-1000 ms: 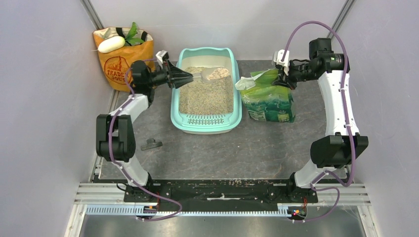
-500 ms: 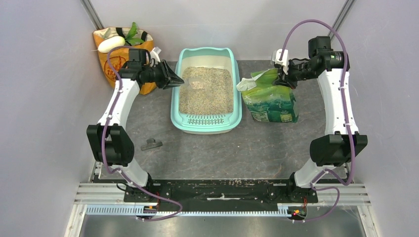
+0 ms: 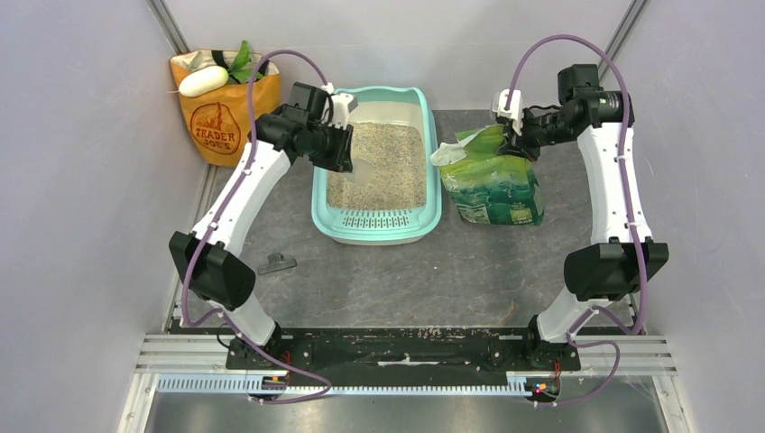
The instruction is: Fill the litter box with clean litter
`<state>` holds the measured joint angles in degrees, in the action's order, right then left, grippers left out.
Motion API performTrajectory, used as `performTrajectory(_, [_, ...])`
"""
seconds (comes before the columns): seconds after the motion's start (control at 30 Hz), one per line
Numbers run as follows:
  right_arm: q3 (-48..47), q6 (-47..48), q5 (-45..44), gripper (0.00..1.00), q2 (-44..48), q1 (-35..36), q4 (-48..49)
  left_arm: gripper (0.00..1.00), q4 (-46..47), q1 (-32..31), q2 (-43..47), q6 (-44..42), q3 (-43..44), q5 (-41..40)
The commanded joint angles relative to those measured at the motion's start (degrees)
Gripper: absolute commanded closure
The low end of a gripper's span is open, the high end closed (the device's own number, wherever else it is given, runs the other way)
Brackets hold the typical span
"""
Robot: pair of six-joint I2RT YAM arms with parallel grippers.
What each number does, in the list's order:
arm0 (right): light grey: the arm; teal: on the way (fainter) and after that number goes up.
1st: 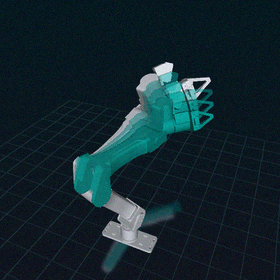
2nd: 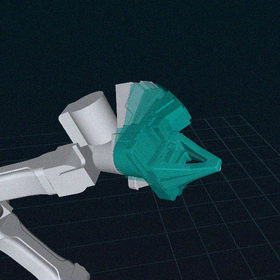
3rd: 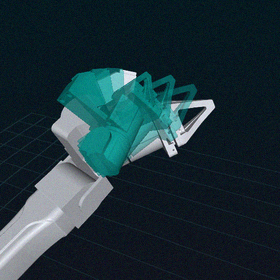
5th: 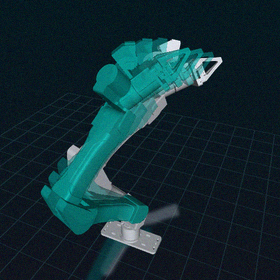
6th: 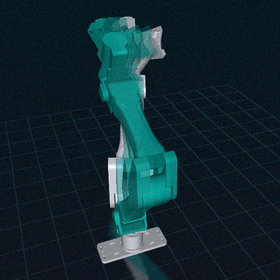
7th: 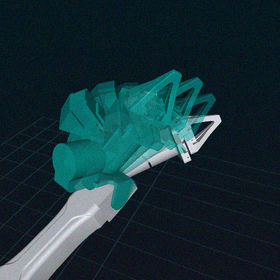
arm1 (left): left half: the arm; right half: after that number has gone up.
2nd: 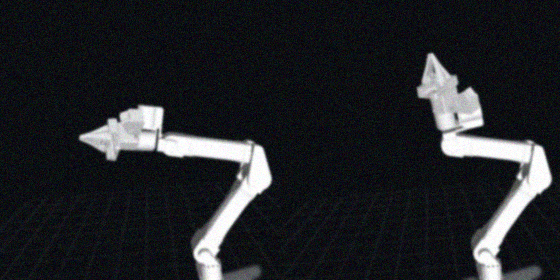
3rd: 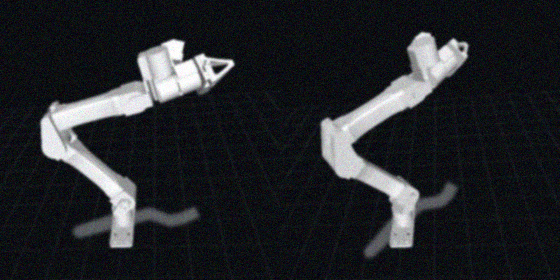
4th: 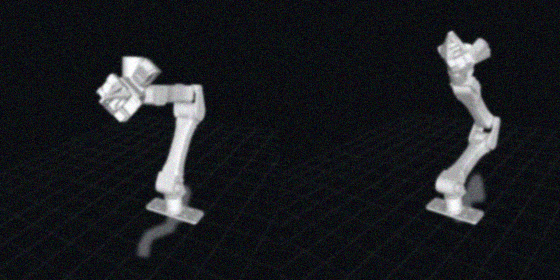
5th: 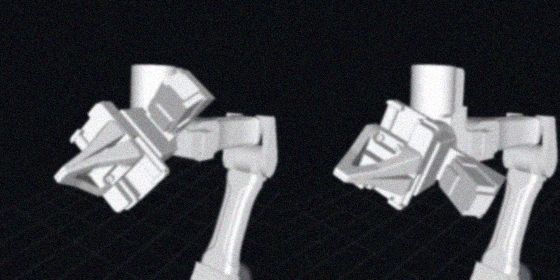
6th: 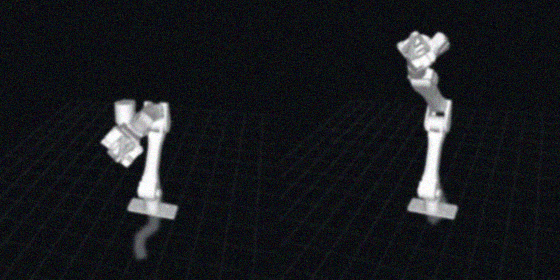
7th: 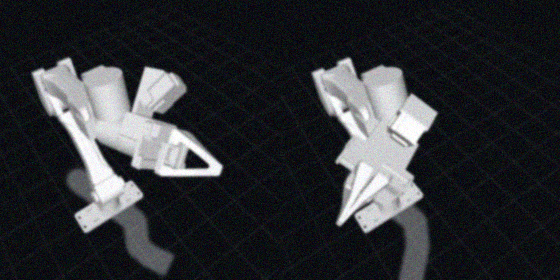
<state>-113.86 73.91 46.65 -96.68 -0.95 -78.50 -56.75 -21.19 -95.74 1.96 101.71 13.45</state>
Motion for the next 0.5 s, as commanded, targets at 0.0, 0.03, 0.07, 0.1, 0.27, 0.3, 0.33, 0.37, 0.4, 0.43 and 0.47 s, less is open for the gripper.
performTrajectory(0.0, [-4.51,0.01,2.91,1.00,0.60,0.65,2.79,0.98,1.95,2.23,-0.52,-6.53,6.51,-7.02])
performTrajectory(0.03, [-4.61,0.00,3.00,1.00,0.54,0.61,2.79,0.98,1.91,2.75,-0.89,-6.69,8.86,-3.63])
performTrajectory(0.07, [-4.77,0.08,3.00,1.00,0.44,0.60,2.79,0.98,1.13,2.94,-1.50,-7.13,11.77,1.35])
performTrajectory(0.1, [-4.87,0.16,3.00,1.00,0.36,0.63,2.74,0.98,0.75,2.94,-1.87,-6.86,13.99,5.76])
performTrajectory(0.27, [-5.06,0.90,3.66,1.00,0.09,0.65,2.33,0.98,0.35,0.72,-5.73,4.00,23.43,27.82])
performTrajectory(0.3, [-5.10,1.04,3.86,1.00,0.09,0.65,2.38,0.98,0.21,-0.50,-6.41,5.67,24.04,29.59])
performTrajectory(0.33, [-5.04,1.07,4.09,1.00,0.09,0.62,2.34,0.98,0.31,-1.51,-7.00,6.69,24.48,30.26])
performTrajectory(0.37, [-4.98,1.28,4.23,1.00,0.11,2.13,2.22,0.98,0.52,-2.39,-7.44,7.42,24.74,30.75])
performTrajectory(0.4, [-4.90,1.47,4.24,1.00,0.27,2.31,2.17,0.98,0.94,-3.02,-7.79,8.41,24.81,31.10])
performTrajectory(0.43, [-4.74,1.86,4.24,1.00,0.31,2.43,2.19,0.98,1.20,-3.63,-8.47,9.24,24.92,31.17])
performTrajectory(0.47, [-4.62,2.05,4.15,1.00,0.38,2.44,2.04,0.98,1.41,-4.06,-9.12,10.10,25.22,31.64])
